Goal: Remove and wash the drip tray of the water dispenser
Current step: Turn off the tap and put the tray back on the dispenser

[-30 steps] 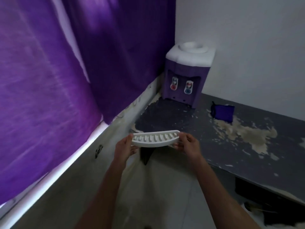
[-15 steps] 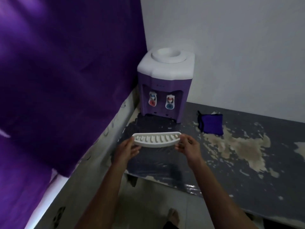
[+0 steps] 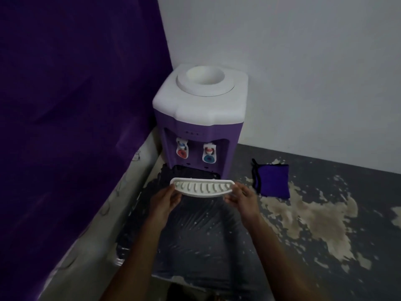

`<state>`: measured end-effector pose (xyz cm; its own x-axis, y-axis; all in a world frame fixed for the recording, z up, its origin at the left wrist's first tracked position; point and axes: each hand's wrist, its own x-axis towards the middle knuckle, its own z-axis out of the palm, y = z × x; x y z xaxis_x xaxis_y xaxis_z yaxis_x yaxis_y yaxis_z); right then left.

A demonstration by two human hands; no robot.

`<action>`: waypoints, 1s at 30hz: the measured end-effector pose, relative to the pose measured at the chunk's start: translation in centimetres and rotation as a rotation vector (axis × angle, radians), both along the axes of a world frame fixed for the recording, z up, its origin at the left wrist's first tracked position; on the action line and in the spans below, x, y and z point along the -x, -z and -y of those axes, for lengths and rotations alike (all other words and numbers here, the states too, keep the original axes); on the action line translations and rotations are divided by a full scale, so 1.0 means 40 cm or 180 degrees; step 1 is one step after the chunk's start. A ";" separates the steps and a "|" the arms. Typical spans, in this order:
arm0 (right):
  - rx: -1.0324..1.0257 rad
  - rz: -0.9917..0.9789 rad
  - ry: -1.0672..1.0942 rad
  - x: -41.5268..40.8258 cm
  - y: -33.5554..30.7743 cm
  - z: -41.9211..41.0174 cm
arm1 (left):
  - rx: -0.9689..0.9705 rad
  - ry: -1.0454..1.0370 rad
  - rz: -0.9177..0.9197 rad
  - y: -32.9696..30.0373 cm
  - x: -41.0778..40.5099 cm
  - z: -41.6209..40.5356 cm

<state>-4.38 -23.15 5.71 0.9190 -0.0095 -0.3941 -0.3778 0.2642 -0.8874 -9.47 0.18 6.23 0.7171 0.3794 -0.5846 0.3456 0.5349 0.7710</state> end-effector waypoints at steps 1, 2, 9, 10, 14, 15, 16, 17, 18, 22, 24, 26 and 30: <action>0.0010 -0.0035 0.0003 -0.011 0.008 -0.003 | 0.0000 0.0021 -0.0012 0.009 -0.014 -0.005; 0.0015 -0.0081 0.0005 -0.021 0.017 -0.009 | -0.0005 0.0048 -0.0020 0.017 -0.027 -0.011; -0.0143 -0.0496 0.0249 -0.070 0.078 -0.082 | -0.0028 0.0422 -0.0045 0.054 -0.121 -0.078; -0.0172 -0.0556 0.0291 -0.077 0.084 -0.093 | -0.0021 0.0459 -0.0045 0.060 -0.133 -0.088; -0.0246 -0.0746 0.0521 -0.107 0.105 -0.132 | 0.0077 0.0512 -0.0067 0.084 -0.179 -0.120; -0.0238 -0.0783 0.0577 -0.115 0.110 -0.140 | 0.0100 0.0521 -0.0080 0.089 -0.190 -0.126; -0.0220 -0.0810 0.0618 -0.123 0.114 -0.147 | 0.0116 0.0533 -0.0097 0.094 -0.203 -0.132; -0.0213 -0.0838 0.0651 -0.130 0.118 -0.154 | 0.0134 0.0546 -0.0116 0.098 -0.215 -0.137; -0.0221 -0.0867 0.0686 -0.137 0.121 -0.161 | 0.0159 0.0559 -0.0142 0.103 -0.226 -0.140; -0.0278 -0.0974 0.0871 -0.165 0.134 -0.180 | 0.0221 0.0591 -0.0260 0.121 -0.262 -0.148; -0.0300 -0.1013 0.0915 -0.177 0.143 -0.184 | 0.0201 0.0628 -0.0300 0.130 -0.276 -0.147; -0.0308 -0.1068 0.0950 -0.186 0.154 -0.186 | 0.0165 0.0642 -0.0325 0.140 -0.287 -0.147; -0.0315 -0.1132 0.1054 -0.199 0.166 -0.192 | 0.0165 0.0653 -0.0316 0.151 -0.304 -0.152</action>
